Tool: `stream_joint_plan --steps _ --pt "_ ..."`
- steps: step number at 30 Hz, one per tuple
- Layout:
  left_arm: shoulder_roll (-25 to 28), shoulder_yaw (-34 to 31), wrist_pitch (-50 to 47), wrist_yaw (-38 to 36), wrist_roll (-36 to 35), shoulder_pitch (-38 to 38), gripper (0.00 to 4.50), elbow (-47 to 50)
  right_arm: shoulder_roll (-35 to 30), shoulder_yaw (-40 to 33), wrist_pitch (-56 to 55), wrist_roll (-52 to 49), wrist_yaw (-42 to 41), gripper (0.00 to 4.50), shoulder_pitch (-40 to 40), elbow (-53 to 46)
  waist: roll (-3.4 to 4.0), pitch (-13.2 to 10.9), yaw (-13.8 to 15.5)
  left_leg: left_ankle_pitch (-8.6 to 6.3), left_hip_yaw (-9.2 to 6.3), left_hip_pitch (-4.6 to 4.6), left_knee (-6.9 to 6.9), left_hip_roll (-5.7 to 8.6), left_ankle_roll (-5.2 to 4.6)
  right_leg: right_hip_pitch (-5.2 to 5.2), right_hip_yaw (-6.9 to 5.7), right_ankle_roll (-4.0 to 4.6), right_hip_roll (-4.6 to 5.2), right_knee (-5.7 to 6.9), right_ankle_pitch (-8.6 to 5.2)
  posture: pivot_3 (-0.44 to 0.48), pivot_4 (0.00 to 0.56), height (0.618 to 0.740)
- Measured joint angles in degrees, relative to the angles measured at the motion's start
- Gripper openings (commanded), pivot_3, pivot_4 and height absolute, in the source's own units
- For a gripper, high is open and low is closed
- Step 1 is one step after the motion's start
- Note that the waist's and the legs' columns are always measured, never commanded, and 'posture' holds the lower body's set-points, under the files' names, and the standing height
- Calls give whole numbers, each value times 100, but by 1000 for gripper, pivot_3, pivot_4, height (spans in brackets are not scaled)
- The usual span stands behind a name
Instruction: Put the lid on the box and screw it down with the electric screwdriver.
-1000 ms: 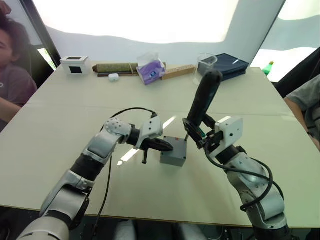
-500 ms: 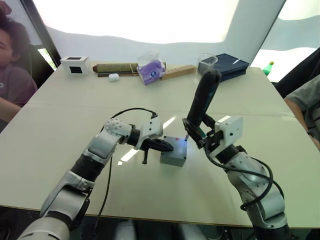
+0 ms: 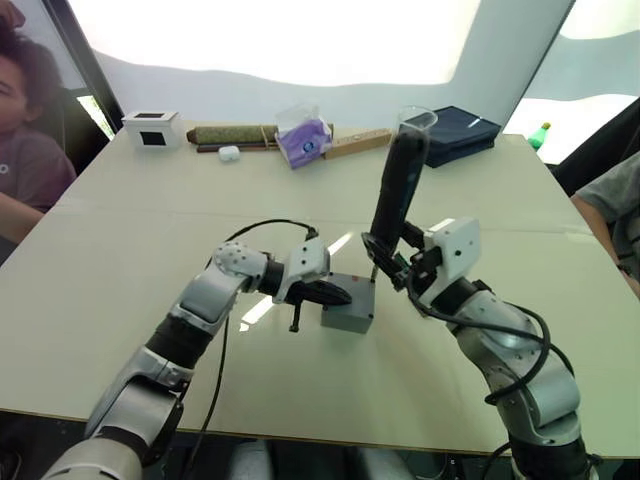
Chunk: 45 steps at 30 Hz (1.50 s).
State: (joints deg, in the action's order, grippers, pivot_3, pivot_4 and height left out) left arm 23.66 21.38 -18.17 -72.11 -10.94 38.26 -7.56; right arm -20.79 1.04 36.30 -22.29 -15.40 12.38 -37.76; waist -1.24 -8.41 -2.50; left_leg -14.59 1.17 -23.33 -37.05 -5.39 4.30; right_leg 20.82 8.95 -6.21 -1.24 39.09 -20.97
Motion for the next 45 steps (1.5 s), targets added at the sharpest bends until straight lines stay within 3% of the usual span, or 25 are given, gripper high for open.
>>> stream_joint_plan --steps 4,9,13,17,19,20,23,27,30,40,42,45 --pt "-28 -43 -13 32 -36 -61 0 75 -210 -321 683 -390 23 2107 497 -76 15 -16 1 0 3 -12 2 0 0 17 3 0 1 0 0 0 150 739" --pt "-152 -186 -170 136 -182 -111 0 27 -239 -1370 1631 -1410 442 2107 1744 -100 33 -32 5 0 6 -13 6 1 0 23 5 -1 2 1 1 0 150 739" --pt "-207 -303 -422 188 -363 -100 0 -24 -252 -2298 2867 -2893 1301 2107 2645 210 39 -40 -5 0 9 -19 9 0 0 30 8 -1 4 2 1 0 150 739" --pt "-102 -495 -1041 39 -773 -27 0 -19 -1338 -3479 4315 -4234 2106 2107 3460 1206 43 -76 30 0 13 -59 4 4 0 65 8 0 13 2 1 0 150 739" --pt "109 -535 -1206 -189 -897 72 0 79 -2454 -3785 5009 -4701 2248 2107 3058 1798 43 -75 80 1 8 -104 7 4 0 100 5 -1 13 -4 1 0 150 739" --pt "252 -528 -1199 -344 -917 128 0 214 -3131 -3821 5301 -5077 2319 2107 2387 2275 36 -74 138 0 12 -109 4 2 0 98 4 -1 11 -18 1 0 150 739" --pt "403 -464 -1112 -589 -918 266 0 481 -3801 -3539 5583 -5794 2397 2107 975 3252 47 -76 165 1 34 -115 4 2 -1 106 22 -1 11 -49 1 0 150 739" --pt "315 -280 -1003 -737 -915 399 0 623 -4160 -3333 5584 -6487 2452 2107 494 3611 140 -112 11 -13 46 -118 5 6 -26 122 53 -7 10 -45 3 0 150 739" --pt "314 -228 -904 -812 -914 475 0 679 -4508 -3200 5583 -6569 2408 2107 331 3806 122 -122 -26 -26 28 -104 0 -3 -49 107 43 -5 -7 -41 4 0 150 739" --pt "335 -178 -841 -769 -868 478 0 840 -4254 -2283 5577 -5711 2070 2107 662 4323 126 -122 9 -13 32 -107 -6 1 -26 108 45 -13 1 -40 8 0 150 739" --pt "342 -176 -815 -759 -822 474 0 839 -4246 -2193 5577 -5467 1897 3107 727 4319 126 -122 13 -12 32 -108 -5 1 -23 109 44 -13 1 -41 8 0 150 739" --pt "359 -175 -777 -749 -795 465 0 839 -4245 -2148 5568 -5107 1673 4017 750 4291 125 -122 16 -12 32 -108 -6 1 -23 109 44 -13 2 -41 8 0 150 739"
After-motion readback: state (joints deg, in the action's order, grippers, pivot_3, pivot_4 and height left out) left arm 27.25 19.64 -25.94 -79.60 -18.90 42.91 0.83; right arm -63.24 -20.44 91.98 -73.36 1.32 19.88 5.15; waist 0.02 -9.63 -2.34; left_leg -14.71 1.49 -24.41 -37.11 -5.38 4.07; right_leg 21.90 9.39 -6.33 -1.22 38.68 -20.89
